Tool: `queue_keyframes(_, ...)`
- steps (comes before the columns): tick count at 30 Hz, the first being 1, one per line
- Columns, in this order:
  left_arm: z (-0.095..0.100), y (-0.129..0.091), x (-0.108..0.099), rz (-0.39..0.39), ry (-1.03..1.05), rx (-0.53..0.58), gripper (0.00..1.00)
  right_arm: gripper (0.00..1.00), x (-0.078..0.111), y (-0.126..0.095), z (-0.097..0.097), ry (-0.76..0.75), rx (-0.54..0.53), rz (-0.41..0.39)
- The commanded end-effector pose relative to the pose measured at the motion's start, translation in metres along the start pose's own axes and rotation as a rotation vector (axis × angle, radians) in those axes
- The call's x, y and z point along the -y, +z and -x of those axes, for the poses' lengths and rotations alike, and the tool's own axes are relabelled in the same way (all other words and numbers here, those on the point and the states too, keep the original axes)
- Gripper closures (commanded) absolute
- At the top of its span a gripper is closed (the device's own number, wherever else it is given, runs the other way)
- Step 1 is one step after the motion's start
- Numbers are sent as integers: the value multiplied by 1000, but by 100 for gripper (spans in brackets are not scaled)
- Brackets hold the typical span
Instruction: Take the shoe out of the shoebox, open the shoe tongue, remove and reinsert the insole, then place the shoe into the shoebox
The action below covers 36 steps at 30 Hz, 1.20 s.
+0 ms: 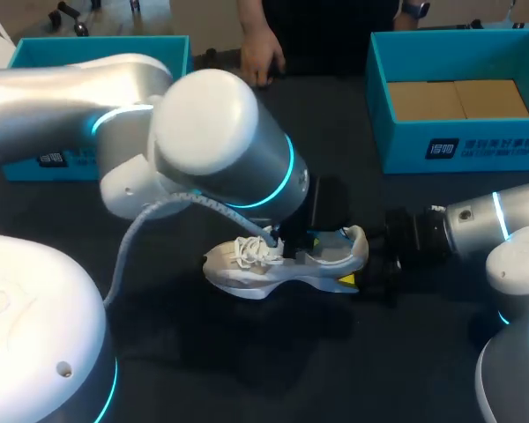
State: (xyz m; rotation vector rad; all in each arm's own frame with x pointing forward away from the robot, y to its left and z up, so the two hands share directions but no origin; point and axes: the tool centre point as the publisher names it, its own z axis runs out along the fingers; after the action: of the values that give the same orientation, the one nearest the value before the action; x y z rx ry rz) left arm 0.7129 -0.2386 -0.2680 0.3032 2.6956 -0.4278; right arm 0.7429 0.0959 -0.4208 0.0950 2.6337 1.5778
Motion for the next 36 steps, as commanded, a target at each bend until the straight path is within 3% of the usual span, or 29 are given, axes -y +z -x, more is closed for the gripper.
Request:
queue_keyframes(1,9,24,15,38,-7,-7,52,100,3,1,0,0,1,-4)
queue_keyframes(8,17,38,15,65,-18,-15,58,100,3,1,0,0,1,-4)
queue_keyframes(11,19,41,14,72,-25,-17,68,100,3,1,0,0,1,-4)
queue_keyframes(13,20,39,13,68,-27,-21,82,100,3,1,0,0,1,-4)
queue_keyframes(15,20,38,13,66,-28,-23,86,100,3,1,0,0,1,-4)
queue_keyframes(17,19,37,12,65,-27,-24,100,100,3,1,0,0,1,-4)
queue_keyframes(22,20,40,9,70,-30,-35,100,100,3,1,0,0,1,-4)
queue_keyframes(36,10,1,4,1,-2,-64,100,100,3,1,0,0,1,-4)
